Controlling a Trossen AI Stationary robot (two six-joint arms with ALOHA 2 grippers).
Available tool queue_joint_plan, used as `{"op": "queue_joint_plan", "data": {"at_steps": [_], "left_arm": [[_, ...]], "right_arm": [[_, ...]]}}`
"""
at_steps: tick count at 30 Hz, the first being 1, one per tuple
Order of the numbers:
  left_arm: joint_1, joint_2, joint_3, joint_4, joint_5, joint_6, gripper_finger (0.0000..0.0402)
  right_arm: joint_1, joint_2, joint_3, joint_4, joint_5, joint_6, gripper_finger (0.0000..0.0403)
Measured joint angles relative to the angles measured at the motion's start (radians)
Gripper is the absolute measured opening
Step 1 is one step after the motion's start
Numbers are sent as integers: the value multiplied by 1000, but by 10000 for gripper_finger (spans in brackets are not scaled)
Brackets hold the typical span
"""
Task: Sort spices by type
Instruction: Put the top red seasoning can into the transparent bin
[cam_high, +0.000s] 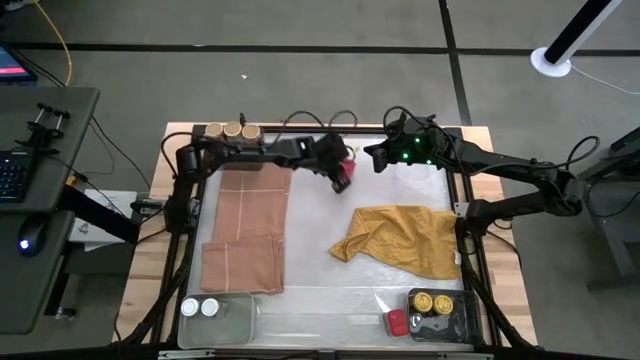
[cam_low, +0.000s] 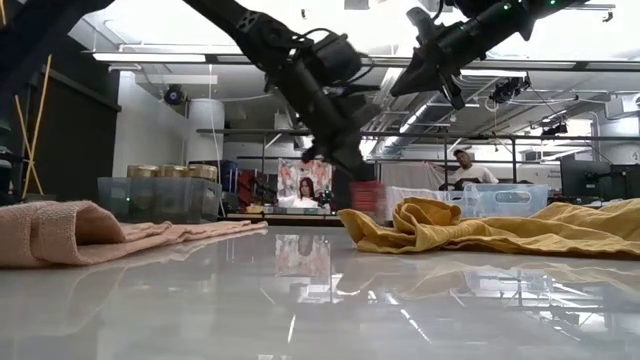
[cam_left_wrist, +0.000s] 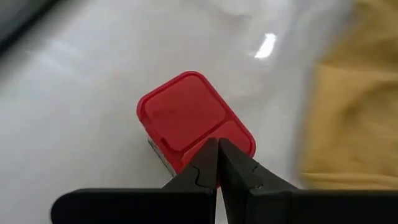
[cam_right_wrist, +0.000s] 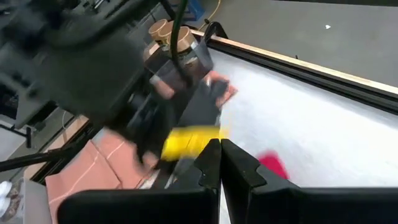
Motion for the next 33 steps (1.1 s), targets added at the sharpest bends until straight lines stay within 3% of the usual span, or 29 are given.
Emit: {"op": "queue_joint_plan", "data": {"at_steps": [7, 15, 18, 22, 27, 33], "left_arm": [[-82, 6, -6, 130, 59, 44, 0], [-27, -126, 19, -85, 51, 241, 0], [14, -200, 2, -170, 49, 277, 0], [75, -328, -80, -138, 45, 244, 0], [103, -491, -228, -24, 44, 90, 0], [82, -639, -381, 49, 6, -57, 0]], "right_arm": [[0, 0, 0, 0, -17, -22, 1], [-31, -12, 0, -13, -85, -192, 17], [-48, -9, 0, -47, -180, -285, 64], [-40, 40, 1, -165, -300, -443, 165], [15, 188, 108, -337, -247, -741, 281], [56, 412, 352, -605, -174, -1051, 317]]}}
